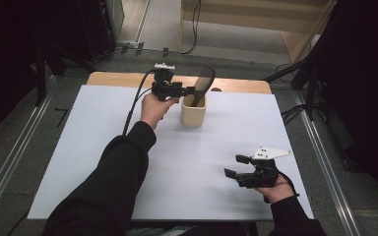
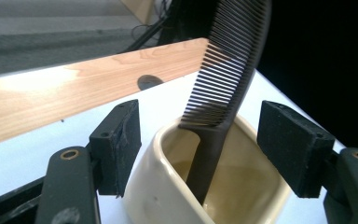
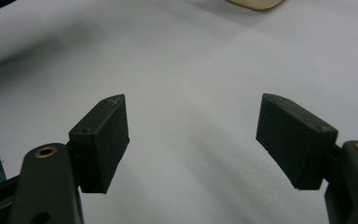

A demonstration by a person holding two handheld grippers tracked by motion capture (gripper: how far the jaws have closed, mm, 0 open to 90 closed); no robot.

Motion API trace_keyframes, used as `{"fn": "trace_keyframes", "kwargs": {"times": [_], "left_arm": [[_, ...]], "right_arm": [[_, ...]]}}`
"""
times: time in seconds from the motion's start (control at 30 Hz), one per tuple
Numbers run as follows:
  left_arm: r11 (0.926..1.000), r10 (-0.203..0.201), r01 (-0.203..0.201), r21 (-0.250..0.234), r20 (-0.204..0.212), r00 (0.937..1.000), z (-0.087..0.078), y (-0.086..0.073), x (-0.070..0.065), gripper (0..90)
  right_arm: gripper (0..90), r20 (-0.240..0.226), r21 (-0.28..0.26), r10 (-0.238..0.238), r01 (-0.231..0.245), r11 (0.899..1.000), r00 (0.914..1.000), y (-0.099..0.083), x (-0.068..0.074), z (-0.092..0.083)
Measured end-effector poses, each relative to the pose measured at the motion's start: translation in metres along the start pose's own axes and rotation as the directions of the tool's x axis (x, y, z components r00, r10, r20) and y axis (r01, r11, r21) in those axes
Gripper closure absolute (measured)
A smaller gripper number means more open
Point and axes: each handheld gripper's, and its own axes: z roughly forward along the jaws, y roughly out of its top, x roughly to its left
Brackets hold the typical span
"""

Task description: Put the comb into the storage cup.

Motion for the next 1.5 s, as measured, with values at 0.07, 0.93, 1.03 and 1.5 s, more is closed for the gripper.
{"fn": "trace_keyframes", "kwargs": {"times": [0.07, 0.93, 1.03, 1.5], "left_arm": [[0.9999, -0.009, 0.009, 0.010, 0.013, 0.9999, -0.003, -0.002, 0.001, 31.3], [0.9982, -0.014, 0.009, 0.059, 0.075, 0.9971, -0.049, -0.030, 0.008, 31.2], [0.9986, -0.018, 0.013, 0.052, 0.089, 0.9959, -0.052, -0.032, 0.008, 31.2], [0.9972, -0.004, -0.002, 0.075, 0.089, 0.9960, -0.062, -0.048, 0.004, 30.0]], "right_arm": [[23.5, 0.002, 0.003, -0.001, 0.001, 1.000, 1.0000, 0.000, 0.000, 0.000], [23.5, 0.015, 0.002, 0.005, -0.005, 1.000, 0.9999, 0.001, -0.004, 0.001], [23.5, 0.016, 0.005, 0.009, -0.009, 1.000, 0.9998, 0.001, -0.004, 0.001], [23.4, 0.025, 0.007, 0.017, -0.018, 1.000, 0.9995, 0.000, -0.006, 0.002]]}}
